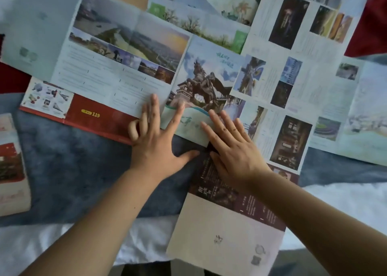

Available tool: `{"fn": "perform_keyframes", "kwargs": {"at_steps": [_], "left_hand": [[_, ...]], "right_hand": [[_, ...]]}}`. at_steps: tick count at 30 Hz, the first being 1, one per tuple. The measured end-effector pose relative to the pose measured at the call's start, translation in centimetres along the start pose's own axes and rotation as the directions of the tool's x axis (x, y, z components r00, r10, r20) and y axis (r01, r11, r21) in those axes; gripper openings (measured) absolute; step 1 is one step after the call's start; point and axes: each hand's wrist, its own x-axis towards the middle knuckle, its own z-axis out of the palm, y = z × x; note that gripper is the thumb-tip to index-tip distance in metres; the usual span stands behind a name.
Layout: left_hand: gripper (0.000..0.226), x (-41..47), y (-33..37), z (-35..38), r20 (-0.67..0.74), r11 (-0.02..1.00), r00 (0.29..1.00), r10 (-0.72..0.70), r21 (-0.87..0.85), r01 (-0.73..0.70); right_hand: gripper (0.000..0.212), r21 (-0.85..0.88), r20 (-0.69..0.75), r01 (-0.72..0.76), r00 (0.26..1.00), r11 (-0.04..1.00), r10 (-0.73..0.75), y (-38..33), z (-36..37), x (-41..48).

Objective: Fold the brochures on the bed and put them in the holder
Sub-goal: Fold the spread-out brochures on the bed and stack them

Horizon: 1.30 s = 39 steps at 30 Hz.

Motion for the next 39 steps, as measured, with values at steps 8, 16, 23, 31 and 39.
{"fn": "perform_keyframes", "kwargs": {"at_steps": [8, 16, 23, 31, 39], "left_hand": [[0.062, 0.6, 4.6, -1.1, -0.06, 1.0, 0.998, 0.013, 0.015, -0.012], [0.062, 0.8, 10.7, -0.5, 0.025, 0.966, 0.967, 0.252, -0.072, -0.25], [0.063, 0.7, 14.0, 0.8, 0.018, 0.93, 0.933, 0.359, -0.093, -0.356], [0.06, 2.2, 6.9, -1.1, -0.088, 0.96, 0.962, 0.257, -0.089, -0.264], [0.056, 2.8, 7.6, -0.3, -0.044, 0.96, 0.964, 0.263, -0.086, -0.266]], "right_hand": [[0.084, -0.007, -0.041, -0.104, 0.994, 0.995, 0.103, 2.8, -0.9, -2.2], [0.05, 0.095, -0.345, -0.163, 0.92, 0.982, 0.186, 3.4, -2.1, -3.7], [0.029, 0.054, -0.42, -0.228, 0.878, 0.972, 0.229, 6.6, -3.9, -4.5], [0.033, 0.009, -0.345, -0.387, 0.864, 0.922, 0.366, 9.1, -4.9, -4.9], [0.073, 0.036, -0.078, -0.435, 0.896, 0.9, 0.437, 6.3, -4.4, -3.9]]}}
